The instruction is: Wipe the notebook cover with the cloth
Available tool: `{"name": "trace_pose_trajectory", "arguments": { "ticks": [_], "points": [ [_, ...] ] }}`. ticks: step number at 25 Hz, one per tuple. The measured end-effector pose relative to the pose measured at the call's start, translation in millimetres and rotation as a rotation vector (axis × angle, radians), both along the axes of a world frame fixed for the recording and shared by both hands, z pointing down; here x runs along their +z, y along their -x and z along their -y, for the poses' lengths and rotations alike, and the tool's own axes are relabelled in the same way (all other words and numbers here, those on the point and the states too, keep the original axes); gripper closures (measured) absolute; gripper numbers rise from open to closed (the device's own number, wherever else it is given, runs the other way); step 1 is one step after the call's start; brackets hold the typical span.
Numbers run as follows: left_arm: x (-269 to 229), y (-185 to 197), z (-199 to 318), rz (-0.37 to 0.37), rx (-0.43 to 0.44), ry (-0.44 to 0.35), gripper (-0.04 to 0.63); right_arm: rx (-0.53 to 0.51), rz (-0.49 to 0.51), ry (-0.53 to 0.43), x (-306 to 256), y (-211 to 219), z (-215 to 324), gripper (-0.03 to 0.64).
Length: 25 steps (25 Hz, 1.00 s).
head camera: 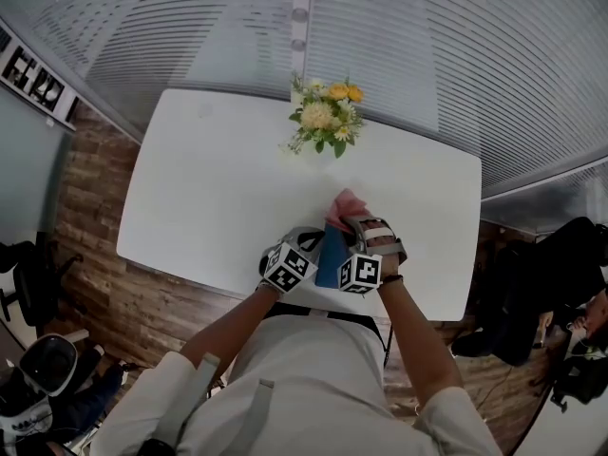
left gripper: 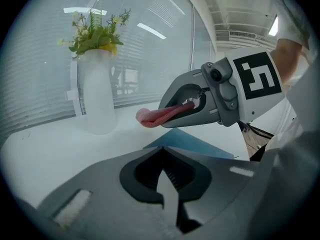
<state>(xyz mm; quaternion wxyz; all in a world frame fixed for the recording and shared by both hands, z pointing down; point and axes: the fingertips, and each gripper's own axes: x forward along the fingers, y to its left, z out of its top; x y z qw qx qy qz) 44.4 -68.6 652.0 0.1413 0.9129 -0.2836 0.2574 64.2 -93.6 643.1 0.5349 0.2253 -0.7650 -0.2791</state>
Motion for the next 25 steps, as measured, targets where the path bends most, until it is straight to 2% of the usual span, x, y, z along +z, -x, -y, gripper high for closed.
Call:
{"name": "trace_pose_trajectory", "arguments": {
  "ticks": [5, 10, 25],
  "points": [
    [15.0, -4.2, 1.5, 0.049, 0.02, 0.023, 0.592, -0.022, -0.068, 0.028, 26.3, -2.2, 8.6, 0.586],
    [30.8, -3.6, 0.4, 0.128, 0.047, 0.016, 0.592, -0.035, -0.133, 0.048, 45.3, -5.6, 13.5, 0.586],
    [53.8, -7.1, -2.2, 0.196, 0.095, 0.038, 0.592, -0.056, -0.206, 0.1, 74.8, -6.0, 18.3, 0.588]
  ]
}}
